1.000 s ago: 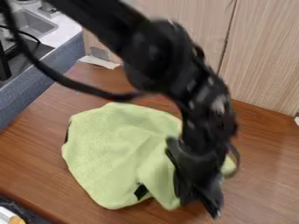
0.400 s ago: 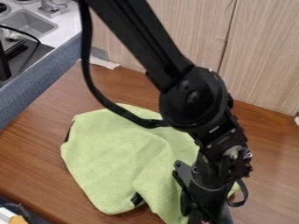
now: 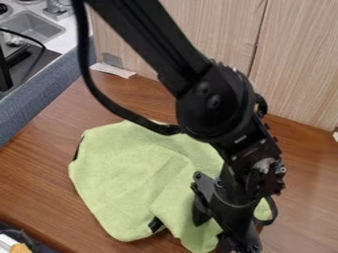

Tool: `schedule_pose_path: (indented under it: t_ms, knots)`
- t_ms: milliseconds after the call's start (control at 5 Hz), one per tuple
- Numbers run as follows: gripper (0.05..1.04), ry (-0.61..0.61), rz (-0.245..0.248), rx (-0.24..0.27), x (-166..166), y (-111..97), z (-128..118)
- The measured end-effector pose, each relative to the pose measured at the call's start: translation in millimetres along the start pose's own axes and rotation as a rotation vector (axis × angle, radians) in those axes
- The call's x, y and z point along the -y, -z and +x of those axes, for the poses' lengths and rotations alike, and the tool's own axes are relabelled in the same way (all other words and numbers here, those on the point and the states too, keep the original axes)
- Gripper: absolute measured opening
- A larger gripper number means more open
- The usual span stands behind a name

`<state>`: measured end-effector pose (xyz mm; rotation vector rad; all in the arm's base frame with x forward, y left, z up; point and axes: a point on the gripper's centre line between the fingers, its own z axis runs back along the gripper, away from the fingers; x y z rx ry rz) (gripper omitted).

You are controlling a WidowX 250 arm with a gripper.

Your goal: Unfold the cloth from left to right

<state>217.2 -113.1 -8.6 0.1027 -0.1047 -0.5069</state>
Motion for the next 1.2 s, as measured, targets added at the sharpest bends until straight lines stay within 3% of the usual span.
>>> schedule_pose_path:
  t_ms: [200, 400, 600, 1000, 1200]
  knots:
    - [1.003, 0.021, -0.003, 0.019, -0.6, -9.1, 3.4]
    - [1.001, 0.047, 0.000, 0.052, -3.1, -25.0, 6.1]
    - [1.001, 0.053, 0.034, 0.127, -11.5, -52.1, 6.5]
    - [1.001, 0.090, 0.042, 0.184, -11.2, -76.8, 6.9]
    - [1.001, 0.089, 0.041, 0.183, -11.2, -76.8, 6.2]
